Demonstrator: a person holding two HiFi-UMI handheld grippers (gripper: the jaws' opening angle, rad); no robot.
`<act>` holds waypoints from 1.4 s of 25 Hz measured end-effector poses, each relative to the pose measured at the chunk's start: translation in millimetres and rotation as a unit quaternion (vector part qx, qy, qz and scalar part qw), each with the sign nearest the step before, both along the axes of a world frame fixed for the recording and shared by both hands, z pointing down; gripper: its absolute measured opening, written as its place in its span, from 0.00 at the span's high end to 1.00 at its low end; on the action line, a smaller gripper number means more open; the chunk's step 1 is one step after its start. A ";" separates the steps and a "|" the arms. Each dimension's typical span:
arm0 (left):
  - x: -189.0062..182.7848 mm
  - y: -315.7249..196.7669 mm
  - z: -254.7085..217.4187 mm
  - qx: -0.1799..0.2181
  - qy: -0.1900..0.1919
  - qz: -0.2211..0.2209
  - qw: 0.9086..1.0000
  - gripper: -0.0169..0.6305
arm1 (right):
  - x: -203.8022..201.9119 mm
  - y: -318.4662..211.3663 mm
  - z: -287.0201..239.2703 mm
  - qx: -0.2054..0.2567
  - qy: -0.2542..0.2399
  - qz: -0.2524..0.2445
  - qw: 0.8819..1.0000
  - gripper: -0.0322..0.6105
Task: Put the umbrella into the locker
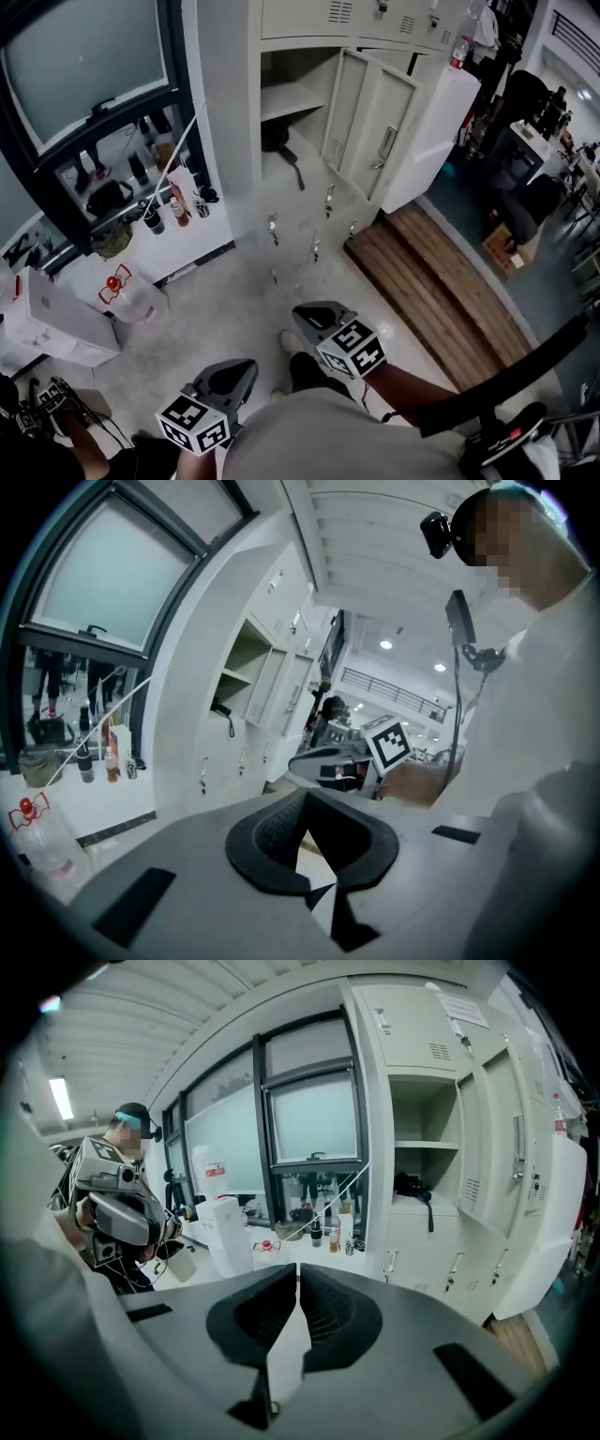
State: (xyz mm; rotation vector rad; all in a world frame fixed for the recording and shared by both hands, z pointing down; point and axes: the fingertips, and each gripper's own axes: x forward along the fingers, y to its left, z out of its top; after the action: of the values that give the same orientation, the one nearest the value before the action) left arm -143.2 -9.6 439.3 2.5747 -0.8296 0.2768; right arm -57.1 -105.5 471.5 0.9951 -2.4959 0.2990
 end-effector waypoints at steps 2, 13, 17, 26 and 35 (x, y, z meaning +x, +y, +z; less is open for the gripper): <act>-0.5 0.8 -0.1 -0.001 -0.001 -0.001 1.000 0.96 | -5.2 1.8 -3.1 0.003 -0.002 -0.008 1.000 0.91; 1.9 -0.8 4.8 -0.009 -0.005 0.006 1.000 0.96 | -13.2 7.3 -2.5 0.001 0.002 -0.024 1.000 0.92; 1.8 -5.4 4.4 -0.009 -0.005 0.009 1.000 0.96 | -13.7 3.4 -0.4 0.007 0.009 -0.027 1.000 0.92; -2.5 -17.6 7.5 -0.016 -0.003 0.006 1.000 0.96 | -21.5 -5.9 -1.4 -0.001 0.006 -0.031 0.999 0.92; 2.2 -39.8 10.1 -0.022 -0.004 0.004 1.000 0.96 | -16.3 -27.2 2.8 -0.005 0.007 -0.033 0.999 0.92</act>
State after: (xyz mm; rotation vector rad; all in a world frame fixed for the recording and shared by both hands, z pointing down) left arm -141.0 -49.4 449.4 2.5387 -0.8068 0.3045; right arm -73.5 -132.6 474.3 0.9054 -2.5051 0.2833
